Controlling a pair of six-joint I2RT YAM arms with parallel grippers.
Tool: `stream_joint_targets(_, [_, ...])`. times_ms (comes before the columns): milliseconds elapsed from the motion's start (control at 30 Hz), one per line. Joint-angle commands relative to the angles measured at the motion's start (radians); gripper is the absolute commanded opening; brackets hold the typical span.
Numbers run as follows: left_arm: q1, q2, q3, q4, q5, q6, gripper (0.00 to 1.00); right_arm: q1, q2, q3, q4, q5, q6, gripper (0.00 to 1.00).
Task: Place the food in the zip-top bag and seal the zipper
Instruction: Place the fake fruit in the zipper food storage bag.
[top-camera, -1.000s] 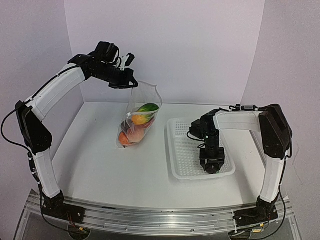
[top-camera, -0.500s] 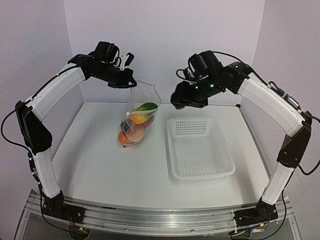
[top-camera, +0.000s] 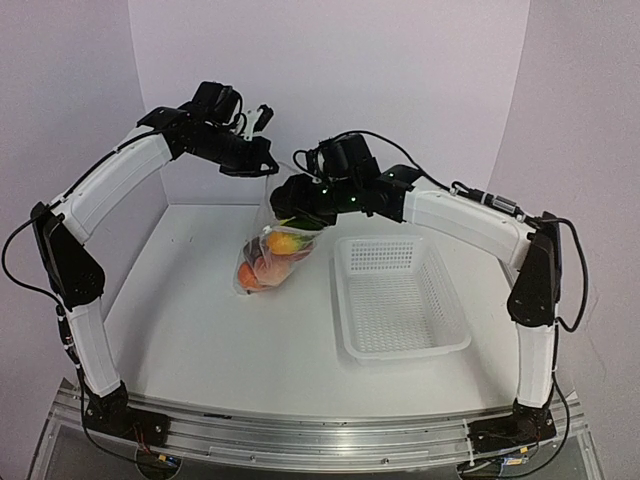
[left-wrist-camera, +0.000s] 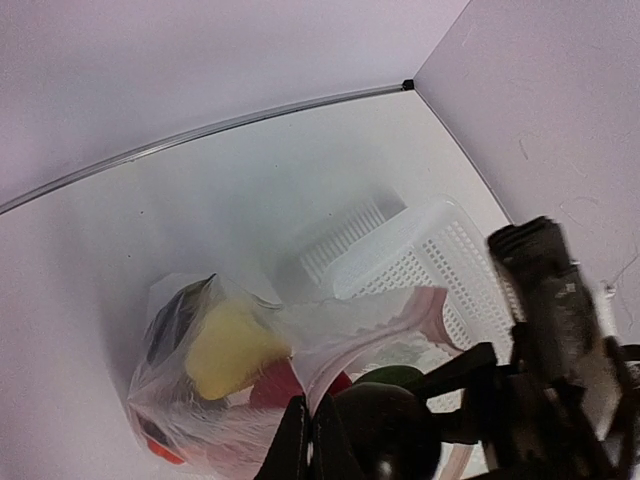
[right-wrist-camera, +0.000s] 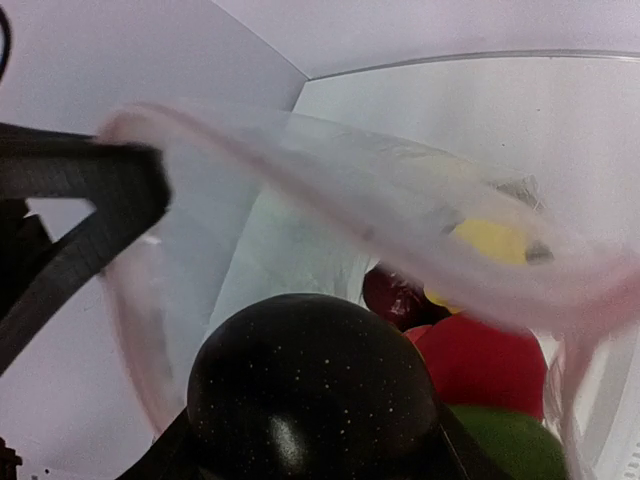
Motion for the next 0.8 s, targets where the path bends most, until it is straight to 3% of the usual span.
stream_joint_targets(0, [-0.015,-0.044,0.037,0.029,0.057,-0.018,0.00,0.005,0.003,0.046,0.072,0.089,0.006,0.00])
stream_joint_targets(67, [-0.018,-0.051,0.019,0.028,0.078,-0.018,0.00,0.005,0.024,0.055,0.071,0.103,-0.012,0.00])
stream_joint_targets(133, [-0.021,-0.053,0.006,0.030,0.105,-0.018,0.00,0.005,0.054,0.076,0.062,0.106,-0.032,0.06])
stream_joint_targets(333, [-0.018,-0.052,0.019,0.045,0.156,-0.035,0.00,0.006,0.118,0.169,-0.043,0.047,-0.071,0.59])
stream_joint_targets(433, [0.002,-0.048,0.029,0.049,0.146,-0.044,0.00,0.009,0.084,0.155,-0.078,0.047,-0.104,0.79])
stream_joint_targets(533, [0.009,-0.044,0.030,0.047,0.120,-0.040,0.00,0.013,0.046,0.158,-0.114,0.036,-0.155,0.88])
stream_joint_targets(767, [0.010,-0.034,0.030,0.045,0.076,-0.018,0.00,0.028,-0.044,0.193,-0.157,-0.132,-0.257,0.89])
